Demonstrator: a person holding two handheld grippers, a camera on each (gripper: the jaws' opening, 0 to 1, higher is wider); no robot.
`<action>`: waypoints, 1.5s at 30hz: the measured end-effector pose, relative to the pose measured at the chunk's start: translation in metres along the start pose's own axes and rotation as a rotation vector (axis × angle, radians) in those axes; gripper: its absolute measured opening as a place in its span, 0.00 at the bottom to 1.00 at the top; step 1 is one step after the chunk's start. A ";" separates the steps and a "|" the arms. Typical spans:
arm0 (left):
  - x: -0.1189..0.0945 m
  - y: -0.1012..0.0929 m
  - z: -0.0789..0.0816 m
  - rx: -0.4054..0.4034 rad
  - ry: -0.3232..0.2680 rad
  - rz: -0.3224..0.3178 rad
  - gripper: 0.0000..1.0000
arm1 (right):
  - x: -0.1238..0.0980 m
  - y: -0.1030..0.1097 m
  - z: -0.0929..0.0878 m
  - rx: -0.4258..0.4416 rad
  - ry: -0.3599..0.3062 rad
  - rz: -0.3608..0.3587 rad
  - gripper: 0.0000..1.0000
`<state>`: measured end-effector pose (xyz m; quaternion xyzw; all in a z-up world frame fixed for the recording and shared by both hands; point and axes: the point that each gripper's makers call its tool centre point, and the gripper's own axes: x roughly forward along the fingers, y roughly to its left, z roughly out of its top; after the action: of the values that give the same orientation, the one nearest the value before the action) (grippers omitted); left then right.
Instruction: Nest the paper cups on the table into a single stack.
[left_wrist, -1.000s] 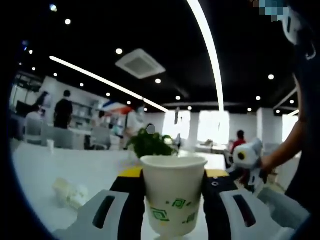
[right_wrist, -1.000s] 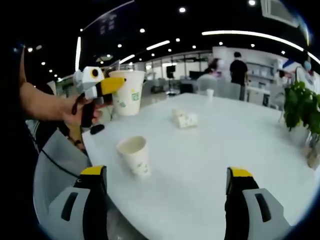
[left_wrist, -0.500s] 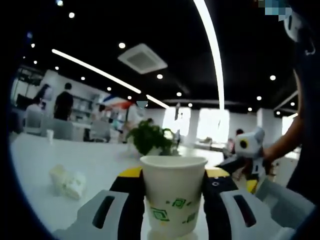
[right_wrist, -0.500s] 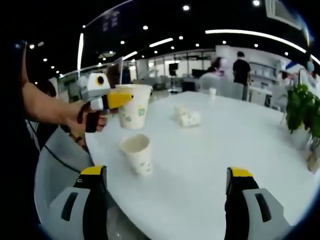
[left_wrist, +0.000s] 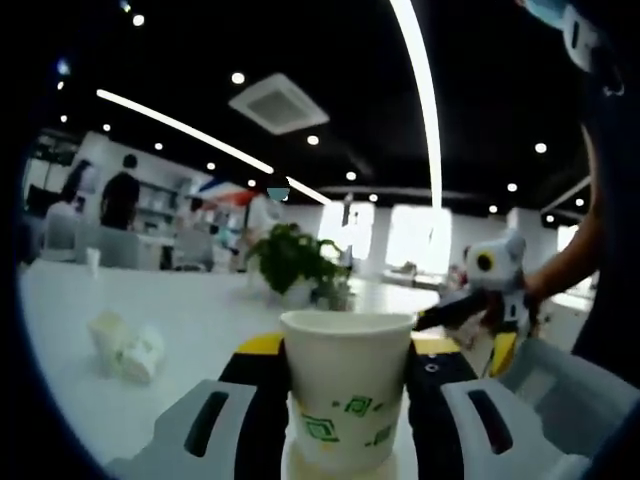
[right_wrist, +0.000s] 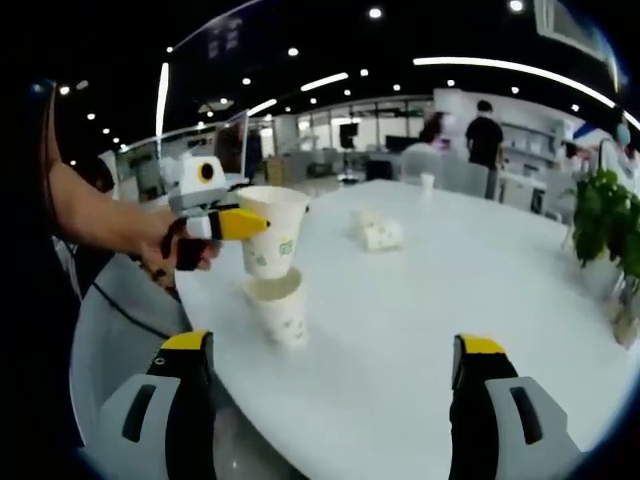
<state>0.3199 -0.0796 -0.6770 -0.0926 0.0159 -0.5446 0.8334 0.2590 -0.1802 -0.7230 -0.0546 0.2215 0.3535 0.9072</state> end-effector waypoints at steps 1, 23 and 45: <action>0.000 0.000 0.000 -0.001 0.002 0.000 0.44 | 0.000 0.000 0.000 0.000 0.000 0.000 0.98; -0.001 0.009 -0.033 0.031 0.067 0.060 0.43 | 0.002 0.002 0.001 -0.021 0.018 0.009 0.98; -0.007 0.006 -0.066 0.064 0.220 0.083 0.45 | 0.004 0.006 -0.002 -0.017 0.019 0.015 0.97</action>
<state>0.3139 -0.0805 -0.7436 -0.0051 0.0937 -0.5167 0.8510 0.2571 -0.1737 -0.7261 -0.0637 0.2274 0.3618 0.9019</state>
